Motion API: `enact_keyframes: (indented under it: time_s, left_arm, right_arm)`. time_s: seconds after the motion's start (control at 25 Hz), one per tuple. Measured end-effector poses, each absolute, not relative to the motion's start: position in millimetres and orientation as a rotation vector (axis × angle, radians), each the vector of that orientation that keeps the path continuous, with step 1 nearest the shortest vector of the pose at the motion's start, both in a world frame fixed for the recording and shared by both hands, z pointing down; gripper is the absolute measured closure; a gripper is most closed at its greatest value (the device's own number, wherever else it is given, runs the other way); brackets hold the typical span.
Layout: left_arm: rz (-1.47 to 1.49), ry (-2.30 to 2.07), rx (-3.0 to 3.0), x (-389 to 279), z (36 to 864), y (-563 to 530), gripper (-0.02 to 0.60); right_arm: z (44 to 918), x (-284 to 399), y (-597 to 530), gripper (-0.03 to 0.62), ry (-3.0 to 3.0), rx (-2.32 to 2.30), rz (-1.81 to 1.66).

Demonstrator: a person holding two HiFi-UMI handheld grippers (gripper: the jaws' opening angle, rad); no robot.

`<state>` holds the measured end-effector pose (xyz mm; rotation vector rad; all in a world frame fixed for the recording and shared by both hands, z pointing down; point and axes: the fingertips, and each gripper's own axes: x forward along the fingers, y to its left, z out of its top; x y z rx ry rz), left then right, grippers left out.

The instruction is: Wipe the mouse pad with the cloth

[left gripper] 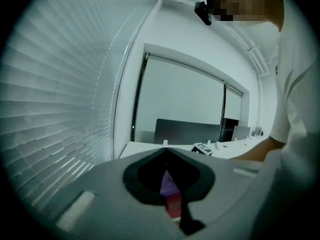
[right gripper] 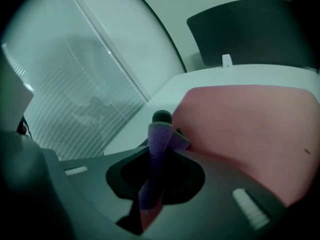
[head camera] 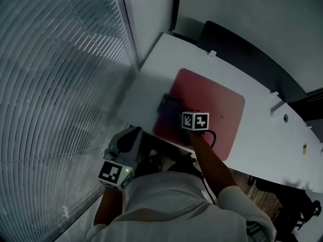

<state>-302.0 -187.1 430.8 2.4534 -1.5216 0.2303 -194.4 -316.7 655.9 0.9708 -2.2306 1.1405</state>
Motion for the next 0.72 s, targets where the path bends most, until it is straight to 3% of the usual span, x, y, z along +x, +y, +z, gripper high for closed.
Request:
enact_keyframes:
  time_s: [0.28,0.72]
  left_arm:
    - [0.213,-1.436,2.501,-238,431,-201,0.578]
    - [0.198,-1.205,2.628,-91,430,-228,0.578]
  right_arm:
    - [674,-92,-301,0.542,-2.136,1.081,1.188]
    - [687,124,-247,0.54,-1.958,1.354,1.276]
